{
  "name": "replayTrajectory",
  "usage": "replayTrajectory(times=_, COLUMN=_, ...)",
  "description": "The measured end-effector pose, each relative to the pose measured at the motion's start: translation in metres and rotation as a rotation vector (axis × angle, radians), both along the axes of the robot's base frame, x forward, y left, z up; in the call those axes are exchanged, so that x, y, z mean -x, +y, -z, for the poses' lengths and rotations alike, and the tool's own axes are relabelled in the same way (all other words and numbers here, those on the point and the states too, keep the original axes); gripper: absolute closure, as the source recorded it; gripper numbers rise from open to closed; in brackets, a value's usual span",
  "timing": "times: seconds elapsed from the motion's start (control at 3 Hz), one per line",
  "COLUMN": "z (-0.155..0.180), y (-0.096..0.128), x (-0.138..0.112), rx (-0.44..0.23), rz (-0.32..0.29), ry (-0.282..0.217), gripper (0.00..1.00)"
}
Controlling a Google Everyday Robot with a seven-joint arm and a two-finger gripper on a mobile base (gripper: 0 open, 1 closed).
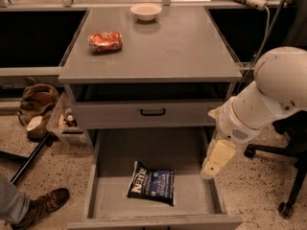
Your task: Pick blue chip bag from middle drawer and place on counter
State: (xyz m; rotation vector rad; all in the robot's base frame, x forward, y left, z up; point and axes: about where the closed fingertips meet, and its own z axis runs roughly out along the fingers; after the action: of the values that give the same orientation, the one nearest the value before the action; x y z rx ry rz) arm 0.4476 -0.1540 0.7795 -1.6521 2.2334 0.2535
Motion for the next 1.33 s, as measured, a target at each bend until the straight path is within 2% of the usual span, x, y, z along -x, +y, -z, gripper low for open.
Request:
replayTrajectory(times=0.33, z=0.004, y=0.002, x=-0.001, rx=-0.008, rz=-0.002, ry=0.002, gripper=0.0)
replayTrajectory(times=0.67, z=0.034, y=0.013, x=-0.011, rx=-0.047, rz=0.021, ry=0.002, gripper=0.0)
replayTrajectory(times=1.0, z=0.138, y=0.056, x=-0.009, rx=-0.128, rz=0.055, ry=0.109, gripper=0.0)
replayTrajectory(times=1.33, z=0.225, y=0.087, x=-0.013, rx=-0.195, rz=0.112, ry=0.167, gripper=0.0)
